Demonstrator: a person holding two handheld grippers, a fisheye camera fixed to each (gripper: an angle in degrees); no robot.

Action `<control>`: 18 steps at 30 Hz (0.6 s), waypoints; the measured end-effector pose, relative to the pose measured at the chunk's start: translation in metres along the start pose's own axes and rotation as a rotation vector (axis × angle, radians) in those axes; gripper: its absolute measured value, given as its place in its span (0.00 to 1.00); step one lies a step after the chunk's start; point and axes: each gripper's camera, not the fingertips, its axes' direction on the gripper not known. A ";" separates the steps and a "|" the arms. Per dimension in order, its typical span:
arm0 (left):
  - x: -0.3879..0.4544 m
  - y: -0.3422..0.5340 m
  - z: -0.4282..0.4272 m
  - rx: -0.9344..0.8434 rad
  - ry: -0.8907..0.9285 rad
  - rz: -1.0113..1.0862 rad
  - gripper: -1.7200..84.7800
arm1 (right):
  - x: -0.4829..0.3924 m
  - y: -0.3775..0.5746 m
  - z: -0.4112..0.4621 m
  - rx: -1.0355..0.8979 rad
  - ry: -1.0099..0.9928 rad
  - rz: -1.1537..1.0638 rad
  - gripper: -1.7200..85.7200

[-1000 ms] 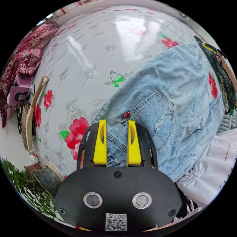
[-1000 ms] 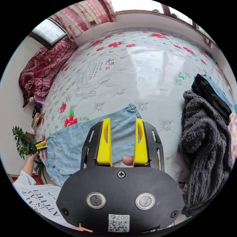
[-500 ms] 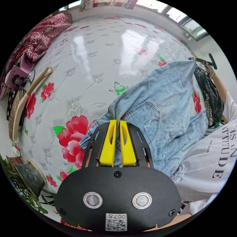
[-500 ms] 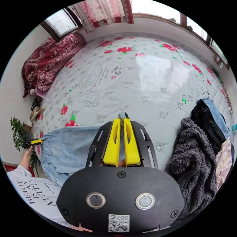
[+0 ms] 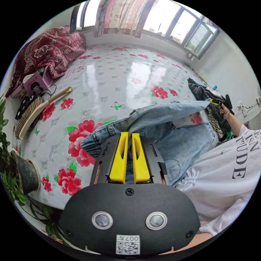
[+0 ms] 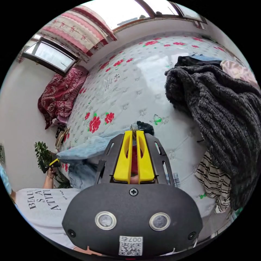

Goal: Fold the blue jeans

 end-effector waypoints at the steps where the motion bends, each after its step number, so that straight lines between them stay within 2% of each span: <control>1: 0.003 -0.001 -0.002 0.002 -0.002 0.011 0.02 | 0.001 0.003 -0.005 0.013 -0.004 -0.001 0.02; 6: 0.051 0.013 -0.054 0.058 -0.080 0.139 0.02 | -0.017 0.040 -0.103 0.217 -0.029 -0.130 0.02; 10: 0.087 0.065 -0.076 0.097 -0.093 0.177 0.02 | -0.010 0.099 -0.142 0.258 0.015 -0.210 0.02; 13: 0.111 0.117 -0.048 0.003 -0.084 0.149 0.02 | 0.030 0.155 -0.110 0.132 0.094 -0.133 0.02; 15: 0.126 0.151 0.004 -0.158 -0.102 0.136 0.02 | 0.081 0.197 -0.051 -0.055 0.131 0.055 0.02; 18: 0.140 0.173 0.055 -0.322 -0.150 0.156 0.02 | 0.117 0.233 -0.001 -0.211 0.158 0.195 0.02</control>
